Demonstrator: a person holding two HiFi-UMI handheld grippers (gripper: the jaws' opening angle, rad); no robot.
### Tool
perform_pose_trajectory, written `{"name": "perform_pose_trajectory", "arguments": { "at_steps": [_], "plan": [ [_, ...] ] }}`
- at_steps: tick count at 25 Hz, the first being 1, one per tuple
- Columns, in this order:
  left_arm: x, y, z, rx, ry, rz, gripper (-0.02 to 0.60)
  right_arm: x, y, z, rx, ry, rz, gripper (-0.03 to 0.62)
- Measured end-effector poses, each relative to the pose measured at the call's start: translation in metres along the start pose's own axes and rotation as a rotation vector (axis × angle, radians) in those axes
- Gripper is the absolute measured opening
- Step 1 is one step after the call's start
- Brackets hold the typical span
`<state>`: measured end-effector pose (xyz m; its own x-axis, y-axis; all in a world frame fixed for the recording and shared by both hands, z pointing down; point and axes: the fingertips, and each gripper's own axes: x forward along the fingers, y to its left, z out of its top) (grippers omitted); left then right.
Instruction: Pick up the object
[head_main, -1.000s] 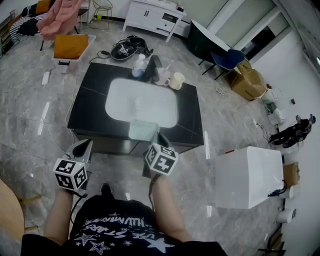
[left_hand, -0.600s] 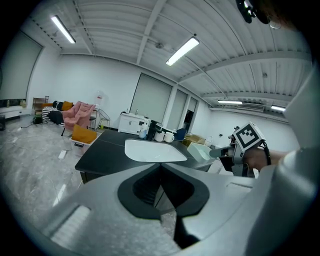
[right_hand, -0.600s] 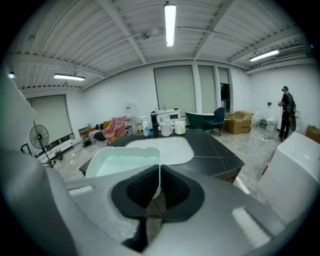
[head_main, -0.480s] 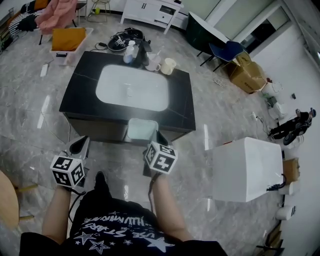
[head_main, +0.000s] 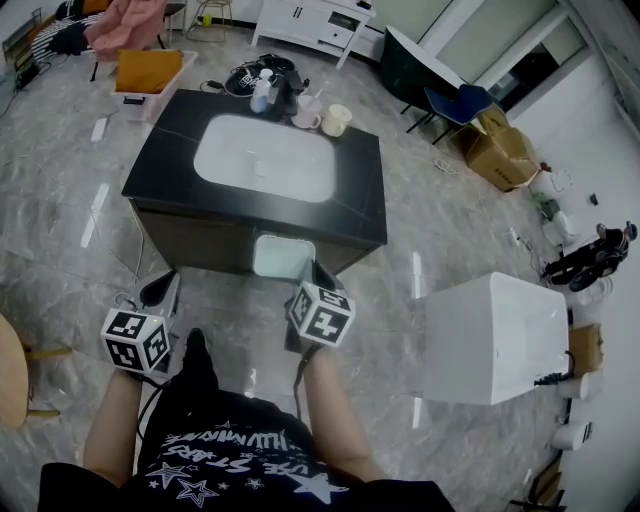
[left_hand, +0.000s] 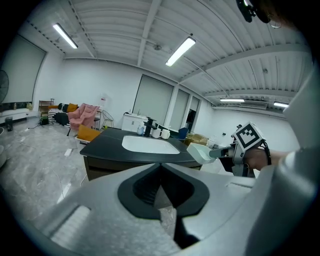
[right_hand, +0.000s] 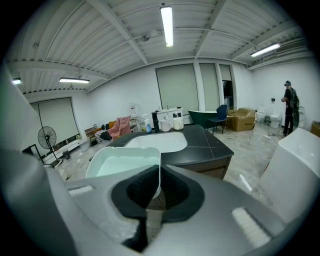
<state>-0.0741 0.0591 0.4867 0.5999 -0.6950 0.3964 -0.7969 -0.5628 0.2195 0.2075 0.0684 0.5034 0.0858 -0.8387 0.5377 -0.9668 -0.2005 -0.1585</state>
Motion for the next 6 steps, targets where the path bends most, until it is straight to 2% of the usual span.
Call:
{"name": "perform_pose_trajectory", "arguments": {
  "at_steps": [6],
  "plan": [
    [-0.027,-0.016,-0.017,-0.011,-0.009,0.018,0.009,-0.029,-0.003,-0.019,-0.005,-0.005,0.01,0.011]
  ]
}}
